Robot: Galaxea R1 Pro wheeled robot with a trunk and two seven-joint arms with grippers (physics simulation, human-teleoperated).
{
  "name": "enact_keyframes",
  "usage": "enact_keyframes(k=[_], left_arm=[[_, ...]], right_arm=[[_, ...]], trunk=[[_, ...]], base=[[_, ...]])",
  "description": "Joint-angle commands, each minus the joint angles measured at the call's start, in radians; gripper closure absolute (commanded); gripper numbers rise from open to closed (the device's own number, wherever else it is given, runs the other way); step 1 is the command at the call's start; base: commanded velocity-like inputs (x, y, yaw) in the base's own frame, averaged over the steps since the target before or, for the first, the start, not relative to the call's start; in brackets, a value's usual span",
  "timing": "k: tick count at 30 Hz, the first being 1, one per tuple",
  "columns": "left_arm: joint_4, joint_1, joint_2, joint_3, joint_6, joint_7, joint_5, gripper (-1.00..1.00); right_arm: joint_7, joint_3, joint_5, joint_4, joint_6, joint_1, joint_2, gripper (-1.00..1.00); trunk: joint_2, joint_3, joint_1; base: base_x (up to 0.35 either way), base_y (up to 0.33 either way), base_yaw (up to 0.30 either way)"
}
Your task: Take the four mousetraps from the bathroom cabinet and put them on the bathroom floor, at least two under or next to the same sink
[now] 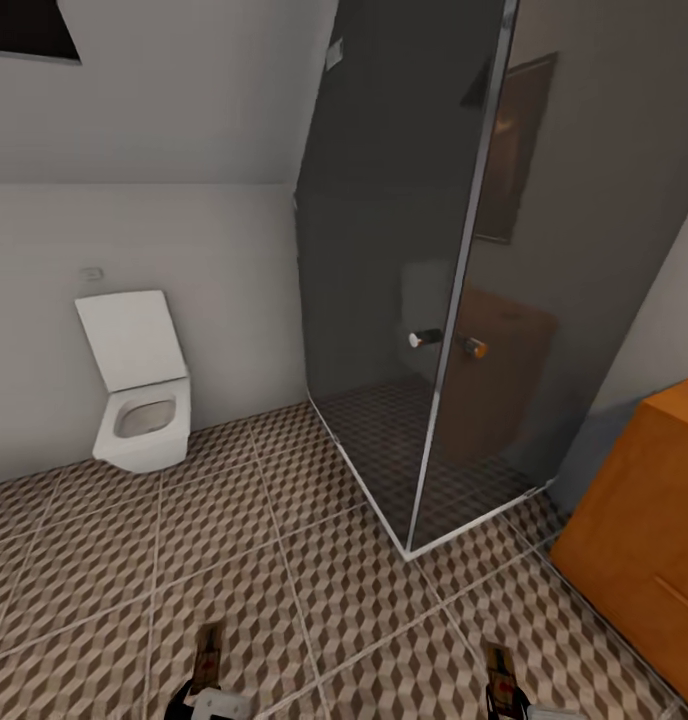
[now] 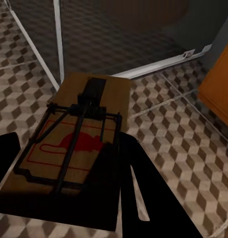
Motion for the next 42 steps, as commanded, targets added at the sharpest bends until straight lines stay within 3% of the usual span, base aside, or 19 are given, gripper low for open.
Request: enact_keyframes(k=[1, 42], left_arm=[[0.003, -0.001, -0.001, -0.006, -0.001, 0.012, -0.009, 1.0], [0.003, 0.0, -0.001, -0.006, -0.001, 0.012, -0.009, 1.0]], right_arm=[[-0.005, -0.004, 0.011, 0.0, -0.002, -0.001, 0.001, 1.0], [-0.006, -0.004, 0.011, 0.005, -0.001, 0.0, 0.001, 1.0]], trunk=[[-0.001, -0.001, 0.0], [-0.001, -0.001, 0.0]], base=[[0.0, 0.0, 0.287], [0.0, 0.0, 0.275]])
